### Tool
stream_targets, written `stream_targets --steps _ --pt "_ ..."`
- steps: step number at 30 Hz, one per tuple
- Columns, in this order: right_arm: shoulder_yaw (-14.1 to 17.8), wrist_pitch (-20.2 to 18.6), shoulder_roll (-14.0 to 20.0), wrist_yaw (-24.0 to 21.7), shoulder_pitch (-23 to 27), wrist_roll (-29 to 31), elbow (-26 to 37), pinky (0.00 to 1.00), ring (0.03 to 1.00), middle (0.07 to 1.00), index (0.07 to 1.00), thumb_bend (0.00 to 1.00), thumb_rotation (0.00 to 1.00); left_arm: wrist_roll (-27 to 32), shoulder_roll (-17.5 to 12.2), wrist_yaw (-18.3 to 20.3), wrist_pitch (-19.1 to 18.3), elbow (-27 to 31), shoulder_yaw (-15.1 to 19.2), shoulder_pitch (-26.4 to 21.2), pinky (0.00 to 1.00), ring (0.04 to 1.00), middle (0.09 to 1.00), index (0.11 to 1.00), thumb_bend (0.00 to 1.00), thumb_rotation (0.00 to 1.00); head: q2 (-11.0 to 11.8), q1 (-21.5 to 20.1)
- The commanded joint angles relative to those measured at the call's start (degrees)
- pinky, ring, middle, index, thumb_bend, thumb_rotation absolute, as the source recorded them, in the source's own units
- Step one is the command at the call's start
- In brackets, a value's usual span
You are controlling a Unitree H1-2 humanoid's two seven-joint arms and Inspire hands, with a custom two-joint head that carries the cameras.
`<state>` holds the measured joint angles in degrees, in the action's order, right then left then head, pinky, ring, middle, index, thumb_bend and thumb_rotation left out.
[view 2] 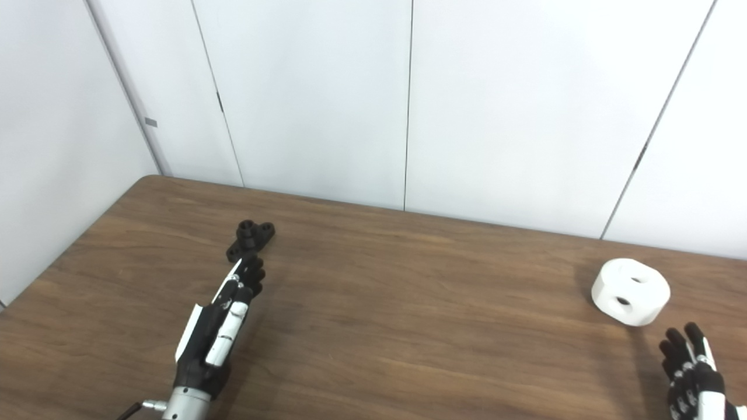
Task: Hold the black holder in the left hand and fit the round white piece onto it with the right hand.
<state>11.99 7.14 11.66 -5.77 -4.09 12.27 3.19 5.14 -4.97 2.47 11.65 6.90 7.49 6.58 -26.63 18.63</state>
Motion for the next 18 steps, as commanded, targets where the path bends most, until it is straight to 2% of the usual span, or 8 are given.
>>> stream_targets --steps 1,5,8,12,18 --pt "-0.2 1.9 -0.4 -0.8 -1.2 0.7 -2.8 1.0 0.964 0.962 0.991 0.54 1.0 -0.4 0.9 -0.1 1.6 -3.8 -0.9 1.0 0.97 0.956 0.958 0.968 0.6 0.76 -0.2 0.1" --pt "-0.3 2.0 -0.3 -0.7 -1.1 0.3 -2.6 1.0 0.957 0.954 0.977 0.54 1.0 -3.1 0.6 -1.0 2.3 -3.9 -1.0 0.9 0.95 0.946 0.96 0.972 0.53 0.72 -0.7 -0.3" --pt "-0.4 2.1 -0.1 -0.8 -1.2 0.2 -2.7 1.0 0.951 0.952 0.977 0.51 1.0 -5.7 0.6 -2.2 1.6 -2.6 -0.8 1.3 0.92 0.936 0.958 0.966 0.55 0.63 -1.0 -0.8" --pt "-0.4 1.0 -0.1 -0.5 -1.6 0.3 -1.7 1.0 0.959 0.953 0.985 0.53 1.0 -10.5 0.7 -4.6 -2.0 2.1 -0.2 1.9 0.9 0.932 0.951 0.959 0.55 0.48 -1.4 -1.1" --pt "-0.3 0.9 -0.6 0.0 -1.7 0.1 -1.2 1.0 0.959 0.944 0.968 0.54 1.0 -18.0 -2.1 -5.5 -10.5 8.8 1.3 0.1 0.89 0.922 0.935 0.947 0.66 0.36 -1.8 -1.4"
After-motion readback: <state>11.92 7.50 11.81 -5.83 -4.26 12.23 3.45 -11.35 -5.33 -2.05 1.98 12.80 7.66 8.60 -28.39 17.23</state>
